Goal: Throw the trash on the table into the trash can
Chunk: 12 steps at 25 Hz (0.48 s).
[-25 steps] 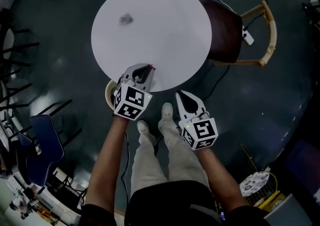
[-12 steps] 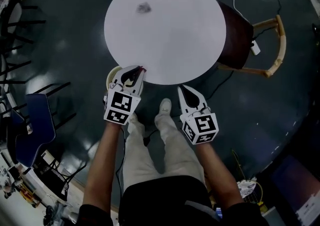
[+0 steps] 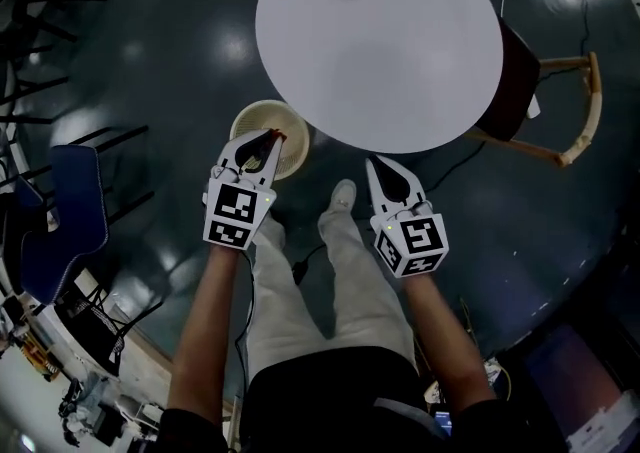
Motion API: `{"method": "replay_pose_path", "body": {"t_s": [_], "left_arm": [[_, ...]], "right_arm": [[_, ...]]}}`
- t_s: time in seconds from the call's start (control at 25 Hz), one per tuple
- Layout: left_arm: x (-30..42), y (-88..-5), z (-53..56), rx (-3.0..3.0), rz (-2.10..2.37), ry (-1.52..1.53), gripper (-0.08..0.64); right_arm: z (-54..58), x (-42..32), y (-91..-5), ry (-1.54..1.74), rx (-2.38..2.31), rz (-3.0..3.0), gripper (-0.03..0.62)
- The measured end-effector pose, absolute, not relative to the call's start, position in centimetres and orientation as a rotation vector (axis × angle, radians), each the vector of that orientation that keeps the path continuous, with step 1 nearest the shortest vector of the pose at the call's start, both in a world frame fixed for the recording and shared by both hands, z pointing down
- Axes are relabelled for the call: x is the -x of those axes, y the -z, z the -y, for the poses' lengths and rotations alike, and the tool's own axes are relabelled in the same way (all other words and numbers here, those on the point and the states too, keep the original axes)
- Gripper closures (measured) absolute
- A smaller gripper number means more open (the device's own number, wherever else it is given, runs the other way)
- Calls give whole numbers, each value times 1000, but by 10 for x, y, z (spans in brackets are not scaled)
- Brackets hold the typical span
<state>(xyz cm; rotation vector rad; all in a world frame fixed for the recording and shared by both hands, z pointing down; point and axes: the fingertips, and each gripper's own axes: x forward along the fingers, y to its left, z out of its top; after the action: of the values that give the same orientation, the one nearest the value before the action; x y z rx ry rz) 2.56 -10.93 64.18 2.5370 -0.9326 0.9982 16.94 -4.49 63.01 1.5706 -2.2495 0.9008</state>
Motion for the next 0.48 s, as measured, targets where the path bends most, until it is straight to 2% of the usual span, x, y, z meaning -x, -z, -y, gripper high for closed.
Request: {"method": "replay_pose_path", "body": {"t_s": [0.48], "left_arm": [[77, -726, 101, -2450, 887, -1033, 515]], "right_arm": [[54, -31, -683, -945, -1394, 2270, 574]]}}
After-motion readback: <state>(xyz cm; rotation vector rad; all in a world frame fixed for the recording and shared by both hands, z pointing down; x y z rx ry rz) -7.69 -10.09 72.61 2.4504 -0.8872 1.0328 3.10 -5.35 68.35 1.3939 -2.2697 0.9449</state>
